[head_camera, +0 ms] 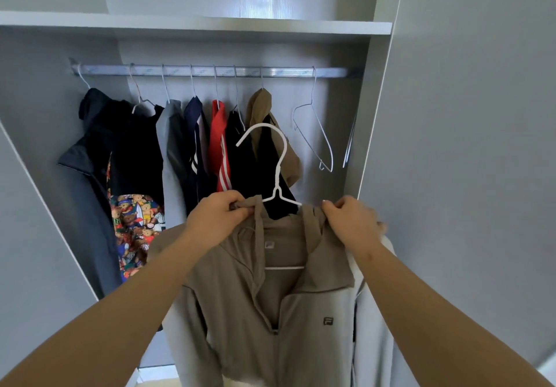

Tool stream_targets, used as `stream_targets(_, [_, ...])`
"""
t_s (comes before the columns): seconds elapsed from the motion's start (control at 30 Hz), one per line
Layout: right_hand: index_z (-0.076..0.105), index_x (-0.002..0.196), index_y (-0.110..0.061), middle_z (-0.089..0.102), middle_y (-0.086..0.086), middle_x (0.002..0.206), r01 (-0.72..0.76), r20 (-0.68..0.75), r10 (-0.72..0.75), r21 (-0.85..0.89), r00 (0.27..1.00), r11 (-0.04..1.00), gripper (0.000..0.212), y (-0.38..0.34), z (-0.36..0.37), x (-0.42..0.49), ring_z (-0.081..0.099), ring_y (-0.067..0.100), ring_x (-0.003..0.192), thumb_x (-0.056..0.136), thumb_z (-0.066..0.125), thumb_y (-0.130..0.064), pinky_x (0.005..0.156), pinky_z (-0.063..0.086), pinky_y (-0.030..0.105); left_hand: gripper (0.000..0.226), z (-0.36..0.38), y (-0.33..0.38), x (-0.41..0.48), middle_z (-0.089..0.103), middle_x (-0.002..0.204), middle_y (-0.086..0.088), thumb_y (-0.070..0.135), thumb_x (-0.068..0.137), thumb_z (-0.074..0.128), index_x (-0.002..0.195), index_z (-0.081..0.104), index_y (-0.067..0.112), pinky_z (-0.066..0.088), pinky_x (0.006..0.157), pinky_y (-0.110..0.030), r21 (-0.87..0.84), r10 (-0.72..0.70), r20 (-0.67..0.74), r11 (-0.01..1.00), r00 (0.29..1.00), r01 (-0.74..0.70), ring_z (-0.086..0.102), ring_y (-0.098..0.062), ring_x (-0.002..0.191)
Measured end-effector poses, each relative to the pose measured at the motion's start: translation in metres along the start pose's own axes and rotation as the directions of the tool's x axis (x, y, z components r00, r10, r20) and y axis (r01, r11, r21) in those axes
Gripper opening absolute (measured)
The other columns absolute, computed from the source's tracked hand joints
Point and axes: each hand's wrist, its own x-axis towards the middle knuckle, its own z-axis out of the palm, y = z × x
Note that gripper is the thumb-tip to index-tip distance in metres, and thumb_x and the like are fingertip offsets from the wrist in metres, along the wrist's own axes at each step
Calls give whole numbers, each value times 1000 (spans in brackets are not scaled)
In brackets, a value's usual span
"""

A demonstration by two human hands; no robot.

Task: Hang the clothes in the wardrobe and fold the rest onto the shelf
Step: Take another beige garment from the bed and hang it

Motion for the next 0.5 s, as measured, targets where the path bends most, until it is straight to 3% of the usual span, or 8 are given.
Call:
stream_targets(0.1, [57,76,-16,53,-1,74,-7,25,7,9,1000,1000,39,4,-2,2,50,22,82,92,39,-47,89,31,38,22,1,4,-1,60,69,4,29,85,63,65,54,31,48,71,-37,-1,-31,-90,1000,995,31,58,-16,75])
stream_targets(0.17, [63,77,-8,55,2,67,42,40,-47,130,998,991,34,1,-2,6,53,21,73,92,49,-35,72,36,28,23,2,6,-4,58,67,5,31,85,63,64,53,30,47,70,-37,20,-20,-84,1000,996,22,57,-15,73])
stream_targets(0.27, [65,80,-3,63,9,76,85,-34,-79,312,996,946,21,-3,-1,9,52,16,68,88,60,-21,52,35,20,26,3,10,-7,55,63,6,31,84,63,61,51,32,46,67,-38,18,12,-19,1000,1000,-11,54,-13,68])
stream_targets(0.37, [65,84,-14,59,-3,76,150,-225,-38,505,974,850,5,-15,-4,11,52,10,68,86,60,-14,50,33,13,25,5,12,-10,57,66,7,32,82,65,61,53,35,45,66,-33,51,13,34,999,999,-15,55,-11,69])
stream_targets(0.43, [64,86,-18,58,-7,73,213,-324,-23,563,946,798,8,-28,-10,13,53,10,68,86,59,-12,57,35,14,24,5,12,-12,58,66,7,34,81,66,60,54,35,43,62,-29,61,6,47,998,999,-9,54,-9,68])
stream_targets(0.5, [64,86,-22,58,-11,70,283,-332,-80,624,940,728,13,-44,-15,15,54,4,64,86,59,-10,57,38,7,24,3,12,-13,59,65,8,34,80,68,60,55,36,42,60,-27,52,18,54,998,998,-21,54,-8,65])
